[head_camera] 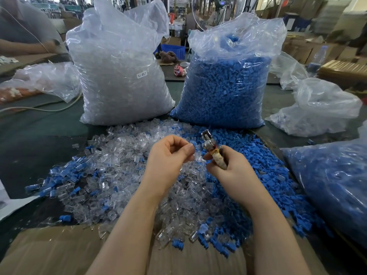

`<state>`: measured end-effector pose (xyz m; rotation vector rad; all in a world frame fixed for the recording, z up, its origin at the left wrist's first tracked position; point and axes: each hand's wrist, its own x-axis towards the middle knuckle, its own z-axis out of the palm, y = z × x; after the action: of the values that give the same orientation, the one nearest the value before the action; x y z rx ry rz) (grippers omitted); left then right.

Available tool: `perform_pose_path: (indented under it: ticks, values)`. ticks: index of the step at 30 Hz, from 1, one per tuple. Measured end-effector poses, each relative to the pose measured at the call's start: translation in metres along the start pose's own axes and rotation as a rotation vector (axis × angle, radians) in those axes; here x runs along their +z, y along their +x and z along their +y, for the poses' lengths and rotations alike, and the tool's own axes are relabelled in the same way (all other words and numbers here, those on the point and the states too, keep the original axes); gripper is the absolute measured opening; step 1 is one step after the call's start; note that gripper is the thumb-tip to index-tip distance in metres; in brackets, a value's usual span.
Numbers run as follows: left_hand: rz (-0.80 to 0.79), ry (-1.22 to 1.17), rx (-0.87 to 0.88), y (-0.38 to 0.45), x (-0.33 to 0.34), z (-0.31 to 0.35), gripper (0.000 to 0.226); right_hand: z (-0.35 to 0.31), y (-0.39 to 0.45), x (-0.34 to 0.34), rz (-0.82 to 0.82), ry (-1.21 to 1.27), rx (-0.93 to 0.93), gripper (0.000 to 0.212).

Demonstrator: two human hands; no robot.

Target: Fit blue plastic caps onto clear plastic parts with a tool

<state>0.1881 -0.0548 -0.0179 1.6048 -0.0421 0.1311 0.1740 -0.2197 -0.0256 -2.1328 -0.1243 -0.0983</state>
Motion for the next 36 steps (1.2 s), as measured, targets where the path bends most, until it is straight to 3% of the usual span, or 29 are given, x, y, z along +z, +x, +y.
perform_pose_path:
  ticks: [15, 29, 36]
  values:
    - [-0.064, 0.000, 0.095, -0.001, -0.008, 0.000, 0.009, -0.002, -0.001, 0.006, -0.117, -0.092, -0.038, 0.011]
    - [-0.064, 0.031, 0.123, 0.001, -0.008, -0.002, 0.012, 0.001, 0.001, 0.011, -0.075, -0.122, -0.048, 0.012]
    - [-0.074, -0.023, 0.046, 0.002, -0.009, -0.002, 0.010, 0.000, 0.001, 0.012, -0.057, -0.187, -0.055, 0.013]
